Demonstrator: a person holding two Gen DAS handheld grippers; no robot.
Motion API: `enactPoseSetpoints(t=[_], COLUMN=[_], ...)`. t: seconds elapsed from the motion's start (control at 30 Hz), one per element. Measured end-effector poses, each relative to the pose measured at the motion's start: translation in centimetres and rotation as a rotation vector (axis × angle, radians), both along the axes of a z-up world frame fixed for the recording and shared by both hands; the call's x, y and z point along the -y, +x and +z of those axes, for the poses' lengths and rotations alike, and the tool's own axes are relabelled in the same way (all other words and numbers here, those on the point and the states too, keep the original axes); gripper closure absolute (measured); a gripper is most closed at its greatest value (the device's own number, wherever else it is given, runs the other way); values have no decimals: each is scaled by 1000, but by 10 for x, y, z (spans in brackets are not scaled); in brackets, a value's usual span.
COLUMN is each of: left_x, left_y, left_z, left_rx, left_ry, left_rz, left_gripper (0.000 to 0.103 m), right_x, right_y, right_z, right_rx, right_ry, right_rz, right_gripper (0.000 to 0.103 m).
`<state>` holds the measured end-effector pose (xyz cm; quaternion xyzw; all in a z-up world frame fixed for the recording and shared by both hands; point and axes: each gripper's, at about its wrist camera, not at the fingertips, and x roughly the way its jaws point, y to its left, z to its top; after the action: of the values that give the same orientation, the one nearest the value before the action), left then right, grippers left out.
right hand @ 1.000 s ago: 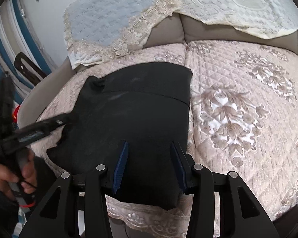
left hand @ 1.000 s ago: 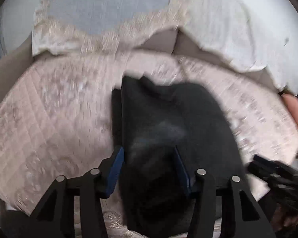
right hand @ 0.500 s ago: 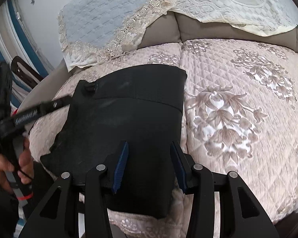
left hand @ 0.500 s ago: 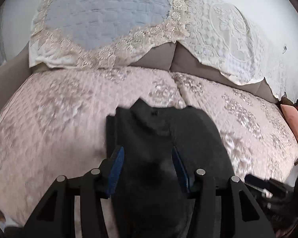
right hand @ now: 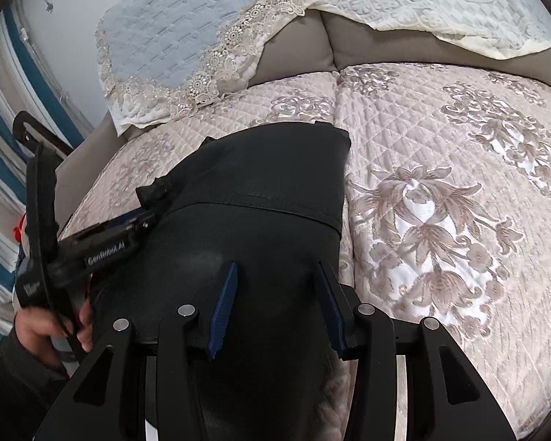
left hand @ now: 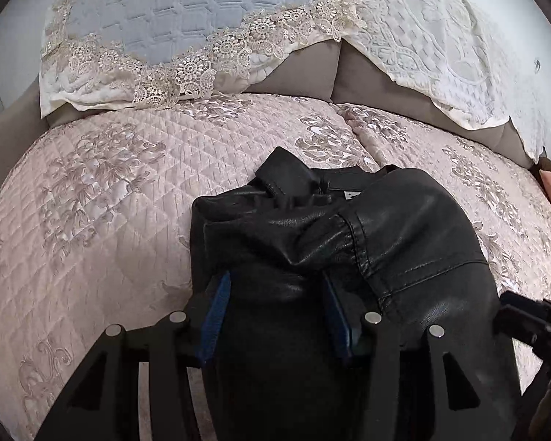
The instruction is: Fold large clothes
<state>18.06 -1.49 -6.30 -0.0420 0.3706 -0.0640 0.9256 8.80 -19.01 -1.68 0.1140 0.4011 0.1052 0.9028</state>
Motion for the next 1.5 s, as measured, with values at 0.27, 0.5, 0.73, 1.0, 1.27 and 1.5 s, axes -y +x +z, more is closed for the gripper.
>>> enactPoseSetpoints(t=[0.27, 0.5, 0.73, 1.0, 1.27, 1.5], left_x=[-11, -28, -32, -36, -37, -37], left_y=[-1, -19, -18, -11, -18, -1], left_z=[1, -4, -9, -18, -19, -16], left_rx=[-27, -65, -88, -96, -114, -138], left_ry=[-34, -108, -157, -219, -277, -316], left_rz=[51, 94, 75, 34, -35, -46], left_gripper=[32, 24, 23, 21, 32, 59], right_x=[16, 27, 36, 36, 36, 41], right_y=[6, 11, 17, 34, 31, 45], right_z=[-4, -15, -22, -29, -28, -30], right_rx=[-25, -73, -97, -109, -116, -126], right_ry=[70, 170, 245, 304, 314, 362], right_rz=[-27, -13, 4, 33, 65, 49], right_gripper=[49, 44, 41, 37, 46, 71])
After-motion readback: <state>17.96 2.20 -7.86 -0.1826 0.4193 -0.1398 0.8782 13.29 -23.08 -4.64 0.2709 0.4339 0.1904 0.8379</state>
